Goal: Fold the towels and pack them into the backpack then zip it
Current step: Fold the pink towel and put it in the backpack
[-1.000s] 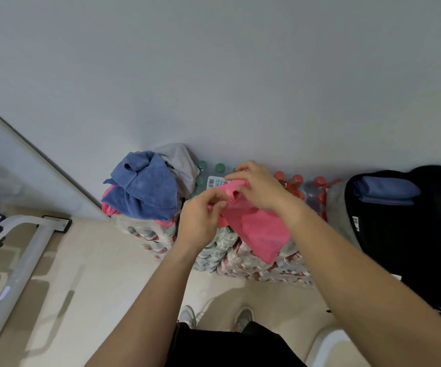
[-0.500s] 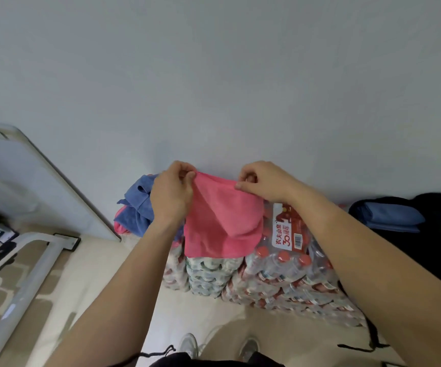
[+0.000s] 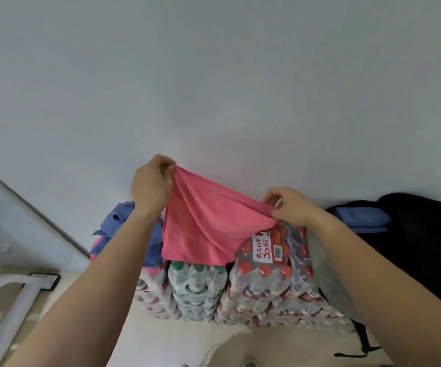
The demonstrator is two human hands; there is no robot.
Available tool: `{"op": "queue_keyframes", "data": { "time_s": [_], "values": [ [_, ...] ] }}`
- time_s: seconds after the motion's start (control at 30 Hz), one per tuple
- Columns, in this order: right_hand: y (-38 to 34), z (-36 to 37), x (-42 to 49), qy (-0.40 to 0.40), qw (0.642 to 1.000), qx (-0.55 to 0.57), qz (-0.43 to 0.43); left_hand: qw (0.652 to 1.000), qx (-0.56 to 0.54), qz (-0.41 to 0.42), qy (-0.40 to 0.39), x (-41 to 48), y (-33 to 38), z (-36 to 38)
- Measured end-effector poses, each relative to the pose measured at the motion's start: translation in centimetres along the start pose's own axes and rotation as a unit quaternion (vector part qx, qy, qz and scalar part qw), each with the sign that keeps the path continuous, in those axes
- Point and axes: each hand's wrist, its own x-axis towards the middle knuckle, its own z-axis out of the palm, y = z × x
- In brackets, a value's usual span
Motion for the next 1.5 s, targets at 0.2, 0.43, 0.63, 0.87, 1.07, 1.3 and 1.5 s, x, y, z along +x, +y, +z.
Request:
{"op": "queue_keyframes", "data": {
  "time_s": [0.2, 0.43, 0.63, 0.87, 1.07, 1.3, 1.5],
  "values": [
    [-0.1, -0.8, -1.4, -0.008, 0.995, 0.059, -0.074, 0.999, 0.038, -0.013, -0.036, 1.4, -1.2, 1.4],
    [-1.6, -1.1, -2.1, -0.015, 0.993, 0.066, -0.093, 0.997, 0.054, -0.024, -0.045, 2.6, -1.3, 1.8],
    [-1.8, -1.1, -1.6, -0.008, 0.999, -0.002, -0.048, 0.997, 0.059, -0.015, -0.043, 3.1, -1.1, 1.7],
    [-0.3, -0.9, -2.0, 0.028, 0.997, 0.057, -0.045, 0.996, 0.081, -0.02, -0.037, 3.3, -2.1, 0.8],
    [-0.3, -0.5, -1.8, 0.207, 0.973, 0.086, -0.049, 0.997, 0.071, -0.022, -0.037, 2.5, -2.0, 0.8],
    [-0.1, -1.0, -1.8, 0.23, 0.968, 0.093, -0.049, 0.999, 0.023, -0.01, -0.029, 1.9, -1.5, 0.0],
    [-0.8, -3.6, -1.0, 0.292, 0.954, 0.008, -0.07, 0.996, -0.074, 0.041, -0.012, 1.9, 1.7, -0.8]
  ]
}}
